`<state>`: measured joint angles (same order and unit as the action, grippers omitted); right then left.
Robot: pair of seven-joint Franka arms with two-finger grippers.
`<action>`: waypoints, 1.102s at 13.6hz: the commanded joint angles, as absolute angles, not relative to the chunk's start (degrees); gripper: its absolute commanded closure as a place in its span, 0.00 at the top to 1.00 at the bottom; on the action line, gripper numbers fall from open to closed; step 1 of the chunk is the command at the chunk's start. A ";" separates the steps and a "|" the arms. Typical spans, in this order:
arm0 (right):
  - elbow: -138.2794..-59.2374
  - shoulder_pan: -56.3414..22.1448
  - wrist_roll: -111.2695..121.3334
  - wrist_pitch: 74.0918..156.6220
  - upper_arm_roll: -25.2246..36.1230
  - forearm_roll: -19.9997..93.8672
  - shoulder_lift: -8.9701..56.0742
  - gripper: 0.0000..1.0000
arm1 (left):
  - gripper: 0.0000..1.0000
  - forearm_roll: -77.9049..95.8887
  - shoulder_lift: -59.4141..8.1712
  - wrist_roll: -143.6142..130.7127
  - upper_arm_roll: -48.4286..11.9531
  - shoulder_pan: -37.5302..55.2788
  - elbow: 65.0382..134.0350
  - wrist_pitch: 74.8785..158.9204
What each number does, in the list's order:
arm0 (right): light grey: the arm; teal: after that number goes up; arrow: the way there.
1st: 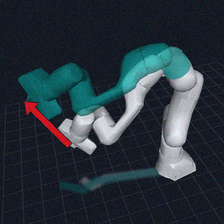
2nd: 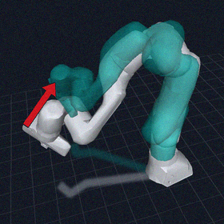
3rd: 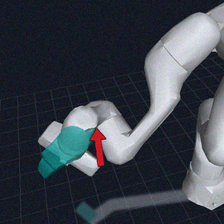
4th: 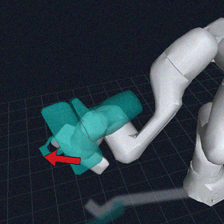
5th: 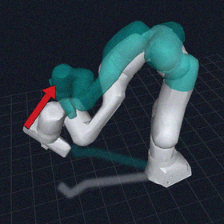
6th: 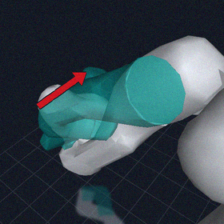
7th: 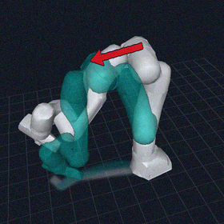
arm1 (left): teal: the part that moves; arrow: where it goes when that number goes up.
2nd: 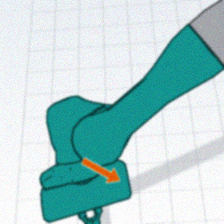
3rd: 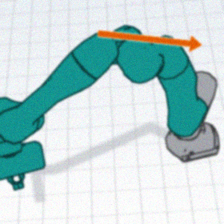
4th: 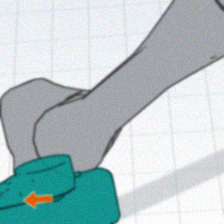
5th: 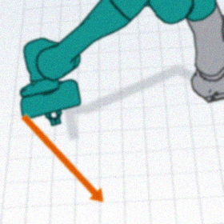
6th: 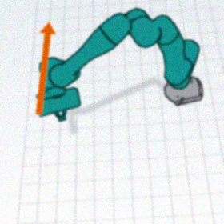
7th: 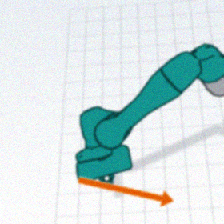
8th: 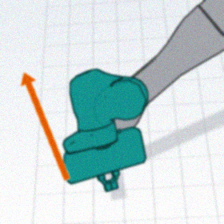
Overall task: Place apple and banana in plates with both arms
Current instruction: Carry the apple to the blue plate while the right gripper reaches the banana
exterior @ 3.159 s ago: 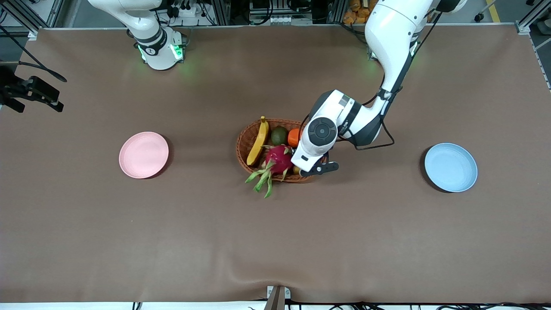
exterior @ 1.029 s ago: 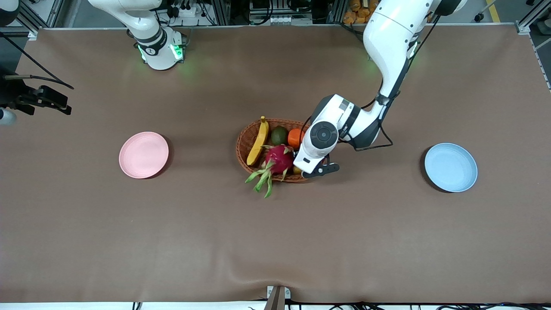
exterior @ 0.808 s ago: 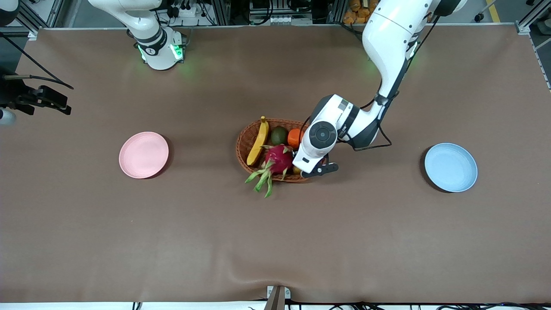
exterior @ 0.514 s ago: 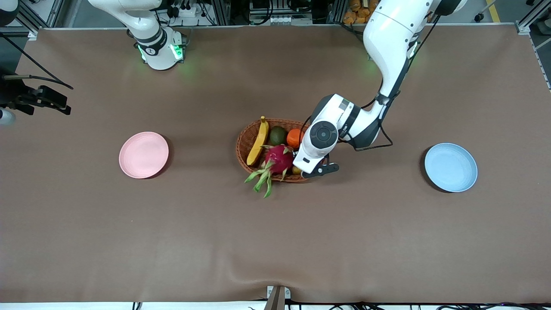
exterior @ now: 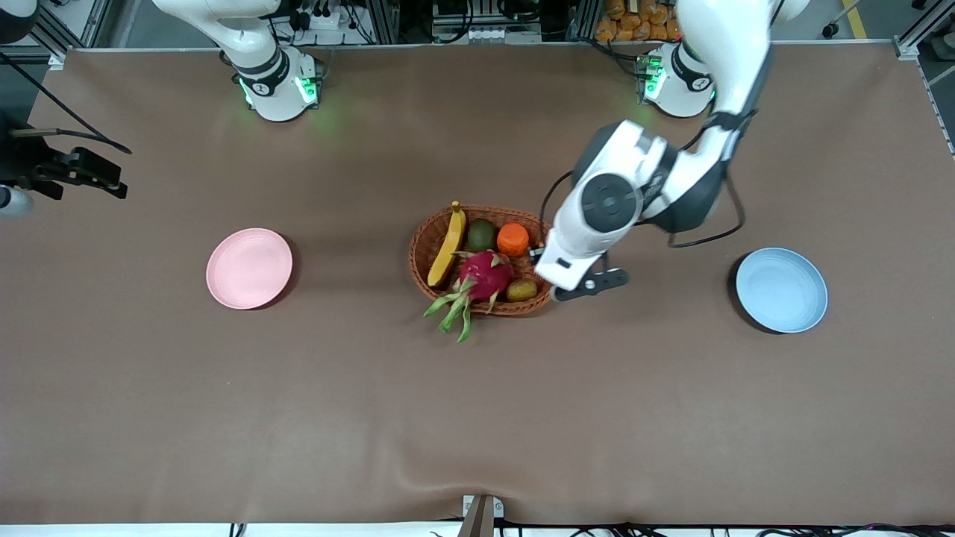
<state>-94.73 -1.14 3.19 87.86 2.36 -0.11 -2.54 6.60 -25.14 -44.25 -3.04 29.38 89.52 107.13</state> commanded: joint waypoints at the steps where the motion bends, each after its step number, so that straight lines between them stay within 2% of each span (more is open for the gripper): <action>1: -92.55 -7.27 3.17 84.48 2.29 -0.88 1.14 1.00 | 0.24 4.76 -21.63 -37.12 -2.99 24.54 90.35 104.95; 4: -92.55 -11.07 2.99 84.55 2.20 -0.10 1.93 1.00 | 0.23 -0.85 -20.57 -29.65 -3.16 19.79 91.23 103.71; 8: -92.55 -19.75 0.81 87.27 2.20 6.41 8.51 1.00 | 0.23 -3.25 -20.48 -14.02 -3.43 10.22 91.49 102.22; 11: -92.55 -27.14 -9.02 91.48 2.20 6.50 14.13 1.00 | 0.29 -3.34 -20.57 -3.37 -3.43 2.93 92.54 102.22; 15: -92.46 -31.81 -19.75 97.46 2.20 15.09 20.38 1.00 | 0.28 -3.43 -20.74 5.43 -3.34 -5.86 94.83 103.88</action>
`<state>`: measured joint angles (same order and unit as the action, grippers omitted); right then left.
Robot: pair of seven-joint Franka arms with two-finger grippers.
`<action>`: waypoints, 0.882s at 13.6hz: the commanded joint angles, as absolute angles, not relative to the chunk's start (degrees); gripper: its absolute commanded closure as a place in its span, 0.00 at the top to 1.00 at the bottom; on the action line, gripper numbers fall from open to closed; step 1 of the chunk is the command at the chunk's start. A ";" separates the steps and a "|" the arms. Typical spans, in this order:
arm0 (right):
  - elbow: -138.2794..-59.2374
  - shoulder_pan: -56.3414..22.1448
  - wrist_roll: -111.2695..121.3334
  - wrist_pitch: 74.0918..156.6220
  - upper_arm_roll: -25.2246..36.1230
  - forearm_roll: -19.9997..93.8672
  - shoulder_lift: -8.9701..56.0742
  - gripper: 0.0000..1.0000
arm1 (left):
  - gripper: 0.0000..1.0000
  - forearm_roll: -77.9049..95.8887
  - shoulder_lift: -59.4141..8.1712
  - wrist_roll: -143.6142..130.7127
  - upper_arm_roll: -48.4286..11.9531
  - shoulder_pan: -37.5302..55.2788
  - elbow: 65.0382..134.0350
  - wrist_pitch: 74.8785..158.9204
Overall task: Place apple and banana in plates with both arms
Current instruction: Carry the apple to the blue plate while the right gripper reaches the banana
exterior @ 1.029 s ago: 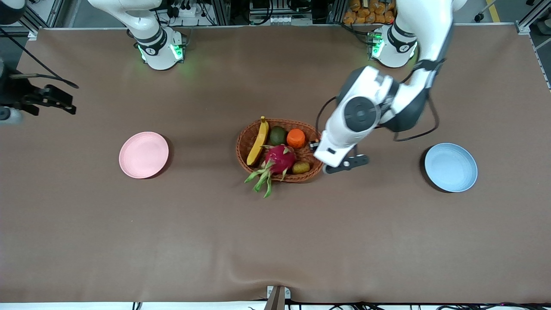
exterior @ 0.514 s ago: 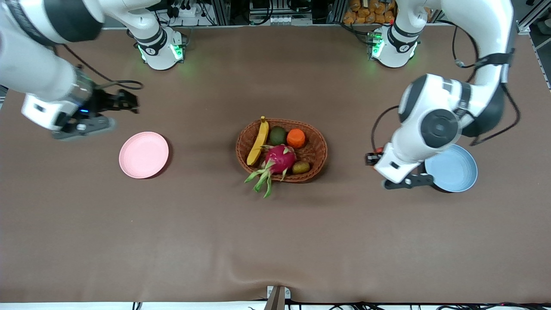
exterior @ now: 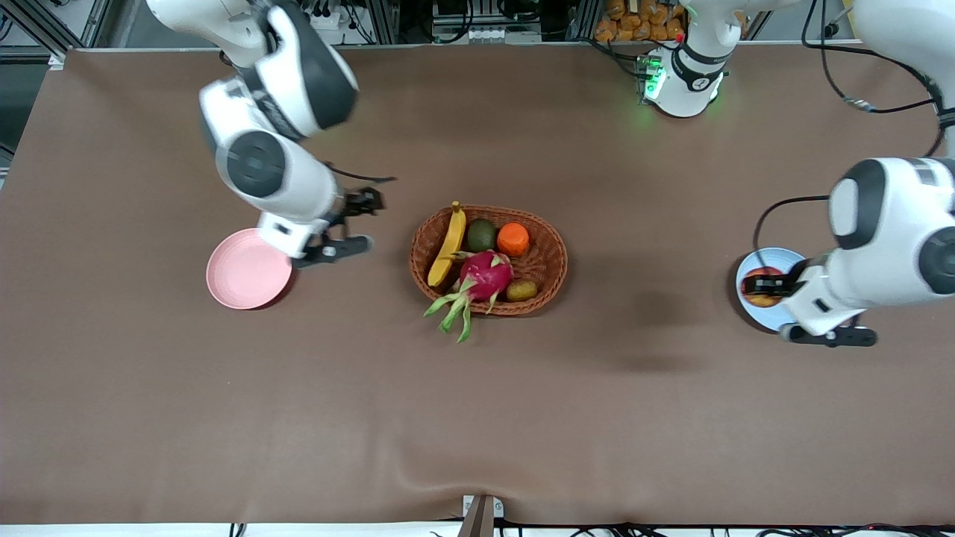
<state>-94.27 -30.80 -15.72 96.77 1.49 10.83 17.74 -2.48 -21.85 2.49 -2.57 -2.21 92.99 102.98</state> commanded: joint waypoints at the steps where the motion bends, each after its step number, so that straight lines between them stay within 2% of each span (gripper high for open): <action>1: -92.46 -33.99 -21.86 98.69 2.28 15.73 21.52 1.00 | 0.28 -3.51 -20.83 7.97 -3.34 -7.28 95.10 104.06; 4: -92.46 -40.24 -30.99 103.08 2.29 15.64 25.39 1.00 | 0.26 -5.52 -21.00 12.99 -3.34 -12.38 98.34 104.85; 8: -92.55 -44.37 -33.13 108.09 2.29 15.91 29.43 1.00 | 0.27 -8.00 -21.09 16.35 -3.34 -16.52 106.77 116.78; 9: -92.64 -44.99 -34.00 108.98 2.29 15.91 30.40 0.96 | 0.27 -8.17 -21.35 16.35 -3.34 -16.44 107.57 118.72; 10: -92.72 -45.52 -35.23 109.51 2.29 15.91 31.37 0.84 | 0.27 -8.87 -22.05 16.35 -3.43 -16.44 107.93 119.61; 12: -92.64 -46.58 -35.86 110.30 2.29 15.91 32.78 0.77 | 0.27 -8.96 -24.16 16.35 -3.43 -16.17 107.84 122.68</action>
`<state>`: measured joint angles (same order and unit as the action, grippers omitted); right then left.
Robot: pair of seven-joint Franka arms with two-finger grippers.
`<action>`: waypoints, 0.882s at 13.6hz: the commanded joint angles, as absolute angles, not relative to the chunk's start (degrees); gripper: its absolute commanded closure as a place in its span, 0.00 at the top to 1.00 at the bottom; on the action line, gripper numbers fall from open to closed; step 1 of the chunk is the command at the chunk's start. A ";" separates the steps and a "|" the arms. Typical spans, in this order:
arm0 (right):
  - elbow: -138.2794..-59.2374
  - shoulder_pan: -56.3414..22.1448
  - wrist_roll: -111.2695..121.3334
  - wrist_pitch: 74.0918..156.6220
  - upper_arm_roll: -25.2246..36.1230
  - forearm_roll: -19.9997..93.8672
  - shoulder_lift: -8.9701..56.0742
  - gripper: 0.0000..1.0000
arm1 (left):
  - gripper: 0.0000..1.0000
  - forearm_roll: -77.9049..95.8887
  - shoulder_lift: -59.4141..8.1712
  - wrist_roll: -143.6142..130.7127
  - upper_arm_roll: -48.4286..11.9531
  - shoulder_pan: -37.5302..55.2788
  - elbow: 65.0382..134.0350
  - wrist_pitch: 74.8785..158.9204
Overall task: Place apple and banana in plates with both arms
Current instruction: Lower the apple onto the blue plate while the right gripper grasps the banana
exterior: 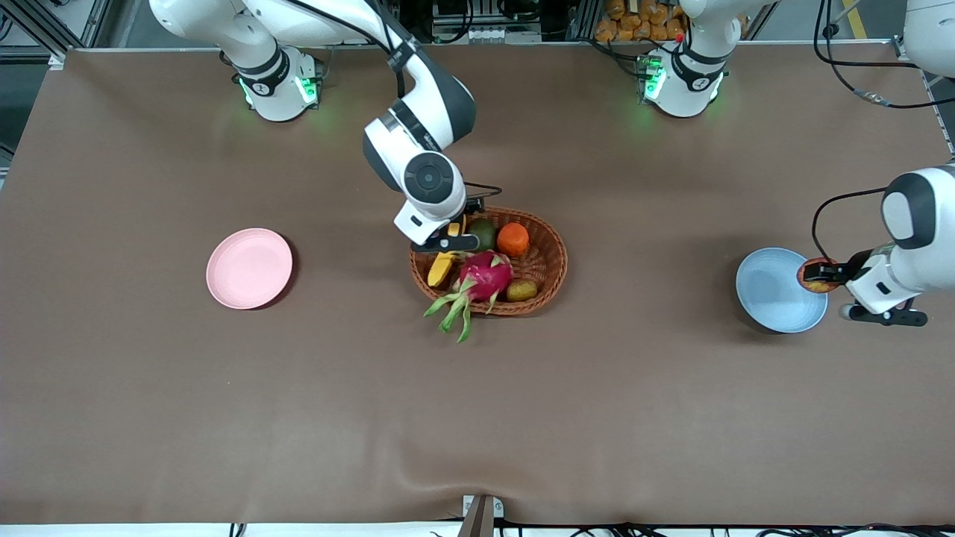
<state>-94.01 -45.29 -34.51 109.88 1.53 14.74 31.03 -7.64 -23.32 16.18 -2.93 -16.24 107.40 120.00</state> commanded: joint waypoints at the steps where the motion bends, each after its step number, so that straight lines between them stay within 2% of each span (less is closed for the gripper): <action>1: -92.64 -46.67 -35.86 110.48 2.29 15.91 33.04 0.73 | 0.27 -8.96 -24.95 16.09 -3.43 -16.08 107.84 123.39; 5: -92.72 -47.46 -38.40 110.30 2.29 16.00 34.10 0.67 | 0.27 -8.96 -26.80 15.47 -3.60 -16.08 107.84 124.10; 6: -92.72 -47.90 -38.50 110.30 2.29 16.00 34.28 0.61 | 0.28 -8.96 -26.98 15.47 -3.60 -16.08 107.93 124.45; 9: -92.90 -47.99 -38.58 110.13 2.29 16.00 34.28 0.58 | 0.28 -8.61 -27.59 15.38 -3.60 -16.00 108.46 125.59; 12: -92.99 -48.60 -38.58 110.04 2.29 16.00 34.36 0.47 | 0.28 -8.09 -28.38 15.38 -3.69 -16.08 108.46 125.77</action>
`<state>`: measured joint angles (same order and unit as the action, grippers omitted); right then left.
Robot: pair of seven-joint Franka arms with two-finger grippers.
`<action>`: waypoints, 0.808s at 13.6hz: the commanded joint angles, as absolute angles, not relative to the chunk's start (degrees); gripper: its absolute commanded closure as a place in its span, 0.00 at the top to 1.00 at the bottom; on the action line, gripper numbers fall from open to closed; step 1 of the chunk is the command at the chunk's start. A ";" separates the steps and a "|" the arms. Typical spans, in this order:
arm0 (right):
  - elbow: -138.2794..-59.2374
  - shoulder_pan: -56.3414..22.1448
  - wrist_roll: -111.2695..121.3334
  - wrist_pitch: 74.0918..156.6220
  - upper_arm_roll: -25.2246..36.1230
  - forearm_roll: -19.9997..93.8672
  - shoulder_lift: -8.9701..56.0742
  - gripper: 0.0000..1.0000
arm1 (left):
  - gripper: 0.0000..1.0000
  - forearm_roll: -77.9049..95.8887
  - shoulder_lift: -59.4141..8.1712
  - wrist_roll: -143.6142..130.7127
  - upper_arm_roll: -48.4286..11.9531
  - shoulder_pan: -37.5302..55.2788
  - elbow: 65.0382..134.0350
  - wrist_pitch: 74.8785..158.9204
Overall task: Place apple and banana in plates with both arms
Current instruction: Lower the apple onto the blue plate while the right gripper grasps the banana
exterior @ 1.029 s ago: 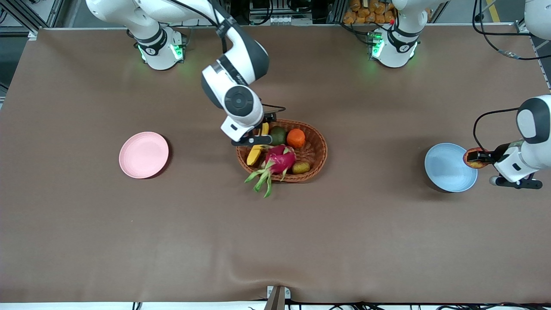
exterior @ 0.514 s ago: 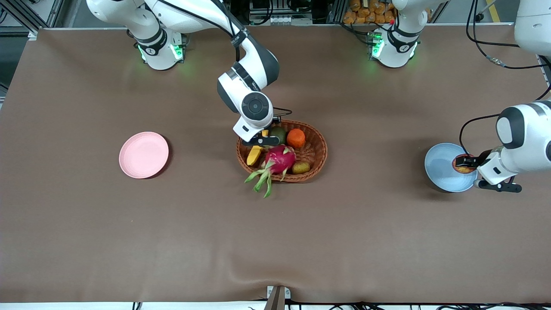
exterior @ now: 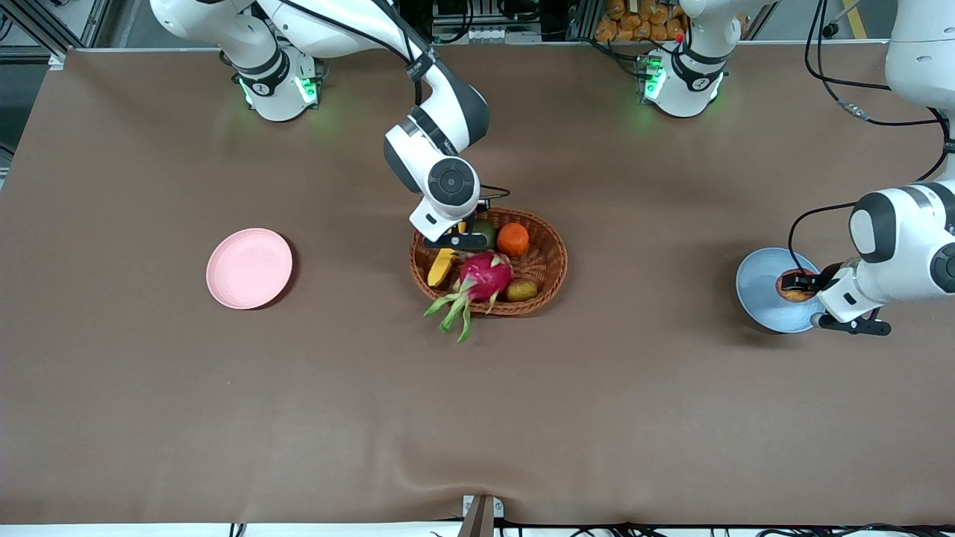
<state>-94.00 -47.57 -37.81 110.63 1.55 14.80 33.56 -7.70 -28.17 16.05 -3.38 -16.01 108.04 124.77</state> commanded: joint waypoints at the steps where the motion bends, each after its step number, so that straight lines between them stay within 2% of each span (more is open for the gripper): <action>1: -92.99 -48.60 -38.58 109.95 2.29 16.00 34.45 0.44 | 0.29 -8.09 -29.00 15.38 -3.69 -16.08 108.54 126.29; 3: -92.99 -48.60 -38.58 109.86 2.29 16.00 34.80 0.26 | 0.34 -8.09 -29.09 15.21 -3.87 -16.00 108.54 126.47; 4: -92.99 -48.60 -38.58 109.78 2.29 16.00 34.80 0.17 | 0.60 -8.09 -29.18 15.12 -3.95 -16.00 108.54 126.47; 5: -92.99 -48.52 -38.58 109.69 2.29 15.91 34.80 0.07 | 1.00 -8.09 -29.18 15.20 -4.04 -15.91 108.46 126.47; 6: -92.90 -48.52 -38.50 109.43 2.29 15.91 34.72 0.00 | 1.00 -8.09 -29.18 15.21 -4.04 -15.91 108.28 126.47; 11: -91.33 -46.76 -37.71 104.43 2.55 15.91 32.53 0.00 | 1.00 -8.44 -26.91 15.91 -4.04 -13.55 107.32 124.99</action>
